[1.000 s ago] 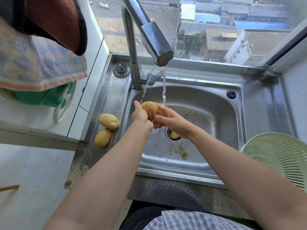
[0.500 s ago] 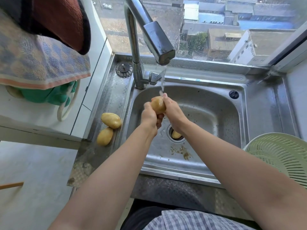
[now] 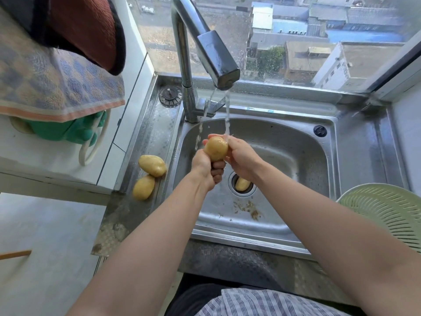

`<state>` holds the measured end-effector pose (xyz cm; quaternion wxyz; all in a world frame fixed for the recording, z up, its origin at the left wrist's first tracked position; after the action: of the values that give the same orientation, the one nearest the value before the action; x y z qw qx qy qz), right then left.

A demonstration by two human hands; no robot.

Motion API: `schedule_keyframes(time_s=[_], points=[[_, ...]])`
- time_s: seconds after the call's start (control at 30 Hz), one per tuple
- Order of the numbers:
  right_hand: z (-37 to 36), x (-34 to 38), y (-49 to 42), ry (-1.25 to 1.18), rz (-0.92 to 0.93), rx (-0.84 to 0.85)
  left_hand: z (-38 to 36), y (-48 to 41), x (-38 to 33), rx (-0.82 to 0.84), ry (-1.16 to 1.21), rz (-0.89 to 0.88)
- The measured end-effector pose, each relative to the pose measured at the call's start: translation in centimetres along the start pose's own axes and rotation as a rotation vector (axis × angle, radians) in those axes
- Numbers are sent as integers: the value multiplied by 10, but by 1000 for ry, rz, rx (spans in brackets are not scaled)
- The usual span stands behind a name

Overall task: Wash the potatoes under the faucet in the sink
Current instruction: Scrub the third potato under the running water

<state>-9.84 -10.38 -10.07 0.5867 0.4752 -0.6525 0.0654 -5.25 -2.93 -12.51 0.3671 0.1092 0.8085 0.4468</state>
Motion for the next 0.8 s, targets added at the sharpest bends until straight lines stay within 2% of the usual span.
schedule_keyframes(time_s=[0.1, 0.23, 0.33, 0.5, 0.7, 0.8], points=[[-6, -6, 3, -90, 9, 31, 1, -1, -3, -23, 15, -9], [0, 1, 2, 39, 5, -160, 6, -2, 1, -114, -117, -49], [5, 5, 0, 70, -18, -221, 9, -2, 5, -129, -165, -70], [-20, 0, 7, 184, 70, -58, 14, 3, -6, -161, -96, -82], [-8, 7, -12, 195, 27, -273, 7, 14, -29, -142, -389, -289], [-8, 9, -17, 144, 52, -294, 8, 12, -35, -206, -431, -386]])
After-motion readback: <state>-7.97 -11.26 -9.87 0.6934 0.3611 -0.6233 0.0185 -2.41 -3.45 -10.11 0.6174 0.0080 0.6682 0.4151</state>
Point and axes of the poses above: each hand's wrist, its own y-axis away from the middle knuckle, its own z-axis out of the back of the hand, x = y × z, the point moved 9 cm from there along -y, towards the middle knuckle, and after that the axes turned 7 degrees about x, right-handed, at the moved point
